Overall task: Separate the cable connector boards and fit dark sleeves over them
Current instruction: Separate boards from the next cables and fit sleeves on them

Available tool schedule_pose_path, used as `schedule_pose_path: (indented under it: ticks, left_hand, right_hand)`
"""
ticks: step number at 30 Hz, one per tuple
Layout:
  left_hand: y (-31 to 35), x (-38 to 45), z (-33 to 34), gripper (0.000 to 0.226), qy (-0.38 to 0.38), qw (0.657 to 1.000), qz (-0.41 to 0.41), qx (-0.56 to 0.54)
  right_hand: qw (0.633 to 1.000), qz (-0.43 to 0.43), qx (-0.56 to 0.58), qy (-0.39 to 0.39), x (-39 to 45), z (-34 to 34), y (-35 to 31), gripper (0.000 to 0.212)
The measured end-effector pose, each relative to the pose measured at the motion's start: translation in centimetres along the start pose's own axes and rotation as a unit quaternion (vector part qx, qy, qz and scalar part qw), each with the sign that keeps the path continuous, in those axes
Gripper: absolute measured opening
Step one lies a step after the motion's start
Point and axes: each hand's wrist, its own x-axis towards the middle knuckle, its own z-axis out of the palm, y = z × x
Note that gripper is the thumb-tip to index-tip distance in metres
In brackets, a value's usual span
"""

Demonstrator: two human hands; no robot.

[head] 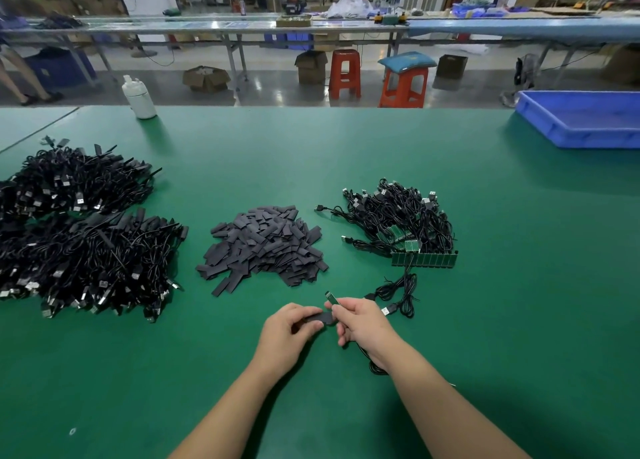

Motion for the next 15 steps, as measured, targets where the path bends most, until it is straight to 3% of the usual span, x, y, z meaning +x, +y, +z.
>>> schedule_pose_path:
  ticks: [6, 15]
  left_hand:
    - [0.09, -0.37, 0.58, 0.017, 0.075, 0.997, -0.001, -0.009]
    - [-0.35, -0.40, 0.90, 0.013, 0.097, 0.993, -0.021, -0.059]
  right_hand:
    - [1.000, 0.005, -0.008, -0.001, -0.12, -0.24, -0.19, 0.025]
    - [0.992, 0.006, 0.122, -0.009, 0.17, -0.85, -0.02, 0.019]
